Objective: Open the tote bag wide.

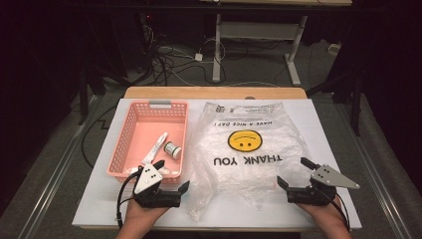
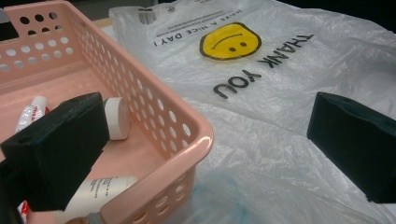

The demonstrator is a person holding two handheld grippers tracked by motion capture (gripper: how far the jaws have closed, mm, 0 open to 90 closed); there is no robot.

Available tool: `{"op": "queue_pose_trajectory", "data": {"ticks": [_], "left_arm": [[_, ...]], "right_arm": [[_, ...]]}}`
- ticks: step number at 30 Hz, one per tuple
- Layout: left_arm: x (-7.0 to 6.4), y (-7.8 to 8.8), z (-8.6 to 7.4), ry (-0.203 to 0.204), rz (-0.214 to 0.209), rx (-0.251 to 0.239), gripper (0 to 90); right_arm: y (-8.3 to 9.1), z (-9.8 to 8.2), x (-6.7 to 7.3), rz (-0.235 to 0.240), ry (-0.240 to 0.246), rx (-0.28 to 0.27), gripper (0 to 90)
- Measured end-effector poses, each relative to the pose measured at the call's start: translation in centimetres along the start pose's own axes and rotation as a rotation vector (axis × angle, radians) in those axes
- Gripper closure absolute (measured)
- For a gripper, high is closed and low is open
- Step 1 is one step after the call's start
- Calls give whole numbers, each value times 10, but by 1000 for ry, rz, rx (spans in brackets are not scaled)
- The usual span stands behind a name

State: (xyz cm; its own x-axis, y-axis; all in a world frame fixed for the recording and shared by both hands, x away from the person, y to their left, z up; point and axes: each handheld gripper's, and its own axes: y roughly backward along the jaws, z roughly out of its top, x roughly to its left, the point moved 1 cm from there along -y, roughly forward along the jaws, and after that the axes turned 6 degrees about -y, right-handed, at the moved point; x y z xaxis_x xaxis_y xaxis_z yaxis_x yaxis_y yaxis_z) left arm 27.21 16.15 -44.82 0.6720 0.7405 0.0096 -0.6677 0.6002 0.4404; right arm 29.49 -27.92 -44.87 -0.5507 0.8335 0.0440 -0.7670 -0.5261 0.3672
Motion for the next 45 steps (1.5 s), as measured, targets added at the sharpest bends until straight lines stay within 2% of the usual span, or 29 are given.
{"op": "queue_pose_trajectory", "data": {"ticks": [2,5,9,12,13,14,15,16,17,18,21,23,24,25,26,28,29,30,31,34,35,37,38,39,43,45], "left_arm": [[2,0,1,18,-4,-12,0],[3,0,2,6,9,-10,0],[2,0,0,4,3,-2,0],[2,1,0,-4,8,-5,0],[2,2,1,-4,9,-4,0],[2,2,1,-4,12,-5,0],[2,2,1,-11,17,-7,0],[1,2,1,-23,21,-9,0],[1,1,2,-32,23,-8,0],[0,1,2,-36,24,-3,0],[0,-1,0,-28,10,9,0],[0,-1,-1,-29,6,19,0],[1,0,-1,-28,5,18,0],[1,0,-2,-25,4,19,0],[2,1,-1,-20,3,18,0],[3,1,-1,-12,4,12,0],[3,1,-1,-8,4,11,0],[3,1,-1,-5,2,10,0],[3,1,-1,-2,1,11,0],[3,0,-2,-9,-15,15,0],[2,-1,-1,-11,-21,16,0],[0,-2,0,-15,-32,16,0],[0,-3,0,-15,-32,21,0],[-1,-4,1,-13,-37,23,0],[-5,-5,4,-5,-43,22,0],[-6,-5,5,-11,-42,38,0]], "right_arm": [[0,-1,-1,0,2,4,4],[1,-2,-2,-8,5,18,4],[3,1,-8,-22,-16,16,4],[5,2,-19,-51,-45,30,29],[5,2,-23,-70,-50,44,39],[5,-2,-34,-111,-67,76,52],[5,-2,-34,-111,-67,76,52],[4,-4,-40,-147,-79,92,60],[6,-8,-52,-197,-105,111,94],[6,-8,-52,-197,-105,111,94],[8,-13,-70,-230,-164,144,148],[8,-16,-81,-223,-214,164,200],[8,-18,-85,-222,-228,178,241],[7,-20,-91,-211,-262,196,300],[7,-20,-91,-211,-262,196,300],[5,-22,-96,-170,-322,216,380],[5,-22,-96,-170,-322,216,380],[2,-24,-96,-161,-328,239,438],[2,-24,-96,-161,-328,239,438],[0,-28,-96,-156,-321,273,615],[0,-28,-96,-156,-321,273,615],[0,-29,-95,-157,-315,288,707],[1,-31,-93,-147,-312,297,843],[2,-31,-92,-148,-300,298,900],[8,-30,-87,-156,-269,280,900],[14,-31,-82,-165,-252,278,900]]}}
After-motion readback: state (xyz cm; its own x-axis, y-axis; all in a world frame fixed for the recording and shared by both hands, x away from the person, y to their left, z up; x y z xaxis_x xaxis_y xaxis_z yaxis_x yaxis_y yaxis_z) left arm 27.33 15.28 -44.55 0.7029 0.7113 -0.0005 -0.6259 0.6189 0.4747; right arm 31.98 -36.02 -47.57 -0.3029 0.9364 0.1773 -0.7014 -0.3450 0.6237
